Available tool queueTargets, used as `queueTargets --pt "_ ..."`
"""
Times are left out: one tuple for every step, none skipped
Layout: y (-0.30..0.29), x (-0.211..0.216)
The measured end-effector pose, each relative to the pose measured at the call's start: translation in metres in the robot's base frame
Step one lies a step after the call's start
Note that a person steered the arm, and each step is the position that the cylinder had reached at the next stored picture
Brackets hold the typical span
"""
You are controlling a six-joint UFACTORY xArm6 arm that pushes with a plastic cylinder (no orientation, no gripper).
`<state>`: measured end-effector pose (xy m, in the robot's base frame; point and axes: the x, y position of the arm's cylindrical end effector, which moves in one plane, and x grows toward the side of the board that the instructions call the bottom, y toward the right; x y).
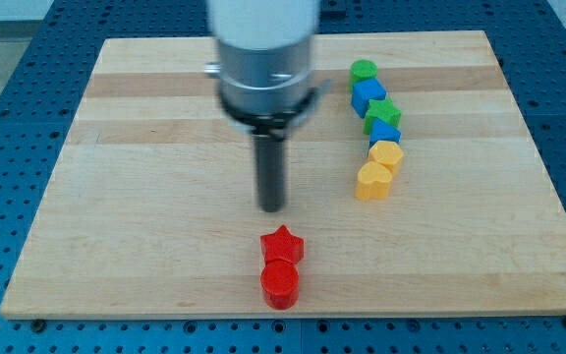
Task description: Nudge red star a bit right
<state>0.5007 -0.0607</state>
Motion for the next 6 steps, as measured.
queueTargets --pt "-0.074 0.014" --pt "-0.098 0.083" --pt "-0.094 0.117" --pt "-0.089 0.117" --pt "-0.087 0.117" --pt "-0.078 0.118"
